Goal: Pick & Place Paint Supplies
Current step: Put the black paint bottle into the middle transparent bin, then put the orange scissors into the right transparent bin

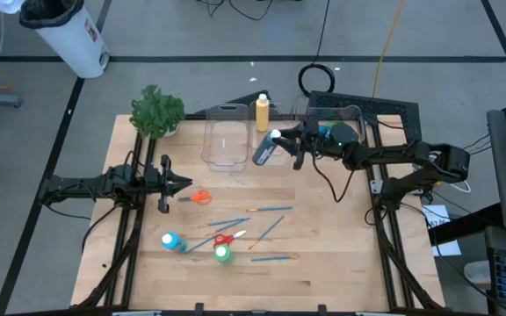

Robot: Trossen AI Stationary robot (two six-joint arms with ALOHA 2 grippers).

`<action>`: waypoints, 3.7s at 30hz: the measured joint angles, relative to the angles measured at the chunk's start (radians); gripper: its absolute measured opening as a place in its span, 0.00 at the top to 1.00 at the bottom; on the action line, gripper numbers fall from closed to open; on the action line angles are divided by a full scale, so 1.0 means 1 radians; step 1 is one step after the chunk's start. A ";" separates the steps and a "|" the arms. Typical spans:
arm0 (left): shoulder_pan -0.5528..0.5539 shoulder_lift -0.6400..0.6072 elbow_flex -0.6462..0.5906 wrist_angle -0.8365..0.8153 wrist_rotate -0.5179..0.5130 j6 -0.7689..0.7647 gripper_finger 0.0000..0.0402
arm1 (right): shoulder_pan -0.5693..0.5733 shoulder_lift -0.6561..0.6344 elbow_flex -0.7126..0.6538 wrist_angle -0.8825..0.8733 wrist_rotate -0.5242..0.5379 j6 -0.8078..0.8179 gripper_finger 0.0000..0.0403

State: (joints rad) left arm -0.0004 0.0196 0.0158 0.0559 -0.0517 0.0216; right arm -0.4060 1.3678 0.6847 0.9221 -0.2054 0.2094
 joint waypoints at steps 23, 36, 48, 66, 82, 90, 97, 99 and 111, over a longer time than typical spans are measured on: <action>0.000 0.000 0.000 0.000 0.000 0.000 0.88 | -0.074 0.000 0.168 -0.357 0.057 -0.125 0.76; 0.000 0.000 0.000 0.000 0.000 0.000 0.88 | -0.183 0.138 0.197 -0.370 0.282 -0.252 0.76; 0.000 0.000 0.000 0.000 0.000 0.000 0.88 | -0.201 0.300 0.197 -0.261 0.333 -0.233 0.76; 0.000 0.000 0.000 0.000 0.000 0.000 0.88 | -0.209 0.303 0.197 -0.295 0.335 -0.259 0.50; 0.000 0.000 0.000 0.000 0.000 0.000 0.88 | -0.016 -0.251 0.088 -0.778 -0.389 -0.150 0.48; 0.000 0.000 0.000 0.000 0.000 0.000 0.88 | 0.159 -0.494 -0.262 -0.131 -0.663 0.226 0.52; 0.000 0.000 0.000 0.000 0.000 0.000 0.88 | 0.301 -0.545 -0.451 0.355 -0.718 0.458 0.53; 0.000 0.000 0.000 0.000 0.000 0.000 0.88 | 0.325 -0.552 -0.469 0.415 -0.725 0.505 0.54; 0.000 0.000 0.000 0.000 0.000 0.000 0.88 | 0.352 -0.560 -0.477 0.409 -0.804 0.457 0.67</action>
State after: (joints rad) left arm -0.0005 0.0194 0.0158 0.0559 -0.0518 0.0212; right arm -0.0544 0.8074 0.2073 1.3313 -1.0092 0.6660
